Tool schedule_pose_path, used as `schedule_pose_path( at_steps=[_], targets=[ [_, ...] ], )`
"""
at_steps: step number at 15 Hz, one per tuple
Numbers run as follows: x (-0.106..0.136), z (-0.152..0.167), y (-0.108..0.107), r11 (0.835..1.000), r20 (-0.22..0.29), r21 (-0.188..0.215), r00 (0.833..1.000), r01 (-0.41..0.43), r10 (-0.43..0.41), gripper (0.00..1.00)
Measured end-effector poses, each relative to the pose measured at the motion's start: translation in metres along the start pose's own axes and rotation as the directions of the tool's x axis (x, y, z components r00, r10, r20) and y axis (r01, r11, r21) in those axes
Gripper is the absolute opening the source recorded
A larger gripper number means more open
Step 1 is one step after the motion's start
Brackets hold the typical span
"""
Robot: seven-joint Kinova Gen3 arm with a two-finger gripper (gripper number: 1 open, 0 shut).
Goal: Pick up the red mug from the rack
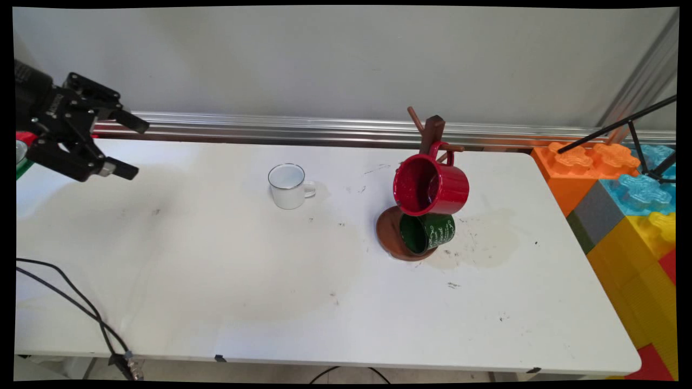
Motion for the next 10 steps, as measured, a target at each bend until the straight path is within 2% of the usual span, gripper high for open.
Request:
schedule_pose_path(
  at_steps=[4, 10],
  targets=[
    [0.034, 0.006, 0.013, 1.000, 0.020, -0.010, 1.000, 0.013, -0.013, 1.00],
    [0.104, 0.028, 0.042, 0.998, 0.033, -0.026, 0.998, 0.058, -0.057, 1.00]
  ],
)
